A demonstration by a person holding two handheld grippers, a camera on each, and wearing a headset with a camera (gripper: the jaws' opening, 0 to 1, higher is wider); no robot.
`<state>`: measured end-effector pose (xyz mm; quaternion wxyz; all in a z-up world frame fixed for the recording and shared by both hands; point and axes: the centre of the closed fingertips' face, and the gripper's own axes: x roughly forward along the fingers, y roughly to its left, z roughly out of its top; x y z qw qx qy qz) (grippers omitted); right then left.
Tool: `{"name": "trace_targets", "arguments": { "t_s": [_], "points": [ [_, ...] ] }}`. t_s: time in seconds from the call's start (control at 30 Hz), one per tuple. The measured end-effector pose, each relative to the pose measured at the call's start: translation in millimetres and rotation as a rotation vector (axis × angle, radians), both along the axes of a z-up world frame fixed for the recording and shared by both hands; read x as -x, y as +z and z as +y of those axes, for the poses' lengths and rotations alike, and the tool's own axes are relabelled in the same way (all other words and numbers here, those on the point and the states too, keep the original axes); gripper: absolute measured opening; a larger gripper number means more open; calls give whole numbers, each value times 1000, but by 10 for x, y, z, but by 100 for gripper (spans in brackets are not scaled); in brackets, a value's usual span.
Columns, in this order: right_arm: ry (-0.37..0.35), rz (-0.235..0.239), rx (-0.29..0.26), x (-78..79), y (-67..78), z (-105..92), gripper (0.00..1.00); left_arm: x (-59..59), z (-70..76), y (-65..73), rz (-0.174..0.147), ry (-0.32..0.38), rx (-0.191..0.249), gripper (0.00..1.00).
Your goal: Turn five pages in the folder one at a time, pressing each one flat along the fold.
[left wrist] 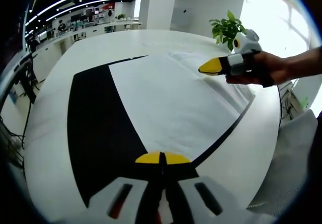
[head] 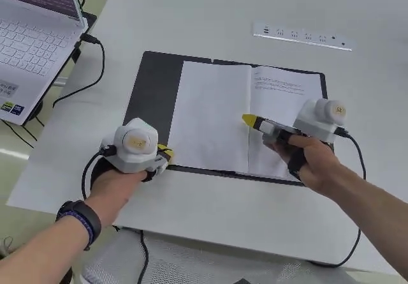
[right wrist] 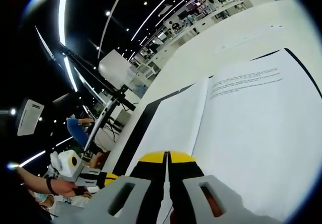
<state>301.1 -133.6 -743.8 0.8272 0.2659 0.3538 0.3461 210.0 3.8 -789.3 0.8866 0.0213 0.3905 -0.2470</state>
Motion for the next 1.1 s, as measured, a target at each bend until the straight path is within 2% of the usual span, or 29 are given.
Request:
{"name": "trace_targets", "arguments": {
  "t_s": [0.1,0.33,0.4,0.67,0.97,1.03,1.1],
  "points": [
    [-26,14,-18,-68,-27,-10,0,13,-10,22,1,-2,0,0],
    [-16,31,-3,-77,-147,21,0,9,-6,19,2,-5,-3,0],
    [-21,35,-18,-86,-143,18,0,6,-5,15,2,-6,-3,0],
    [-9,30,-21,-122,-154,16,0,3,-5,12,1,-2,-4,0],
    [-42,30,-62,-281,-127,42,0,1,0,8,3,4,2,0],
    [-72,18,-66,-365,-116,30,0,1,3,4,4,5,4,0],
    [-109,28,-67,-456,-145,1,0,2,5,4,2,6,4,0]
  ]
}}
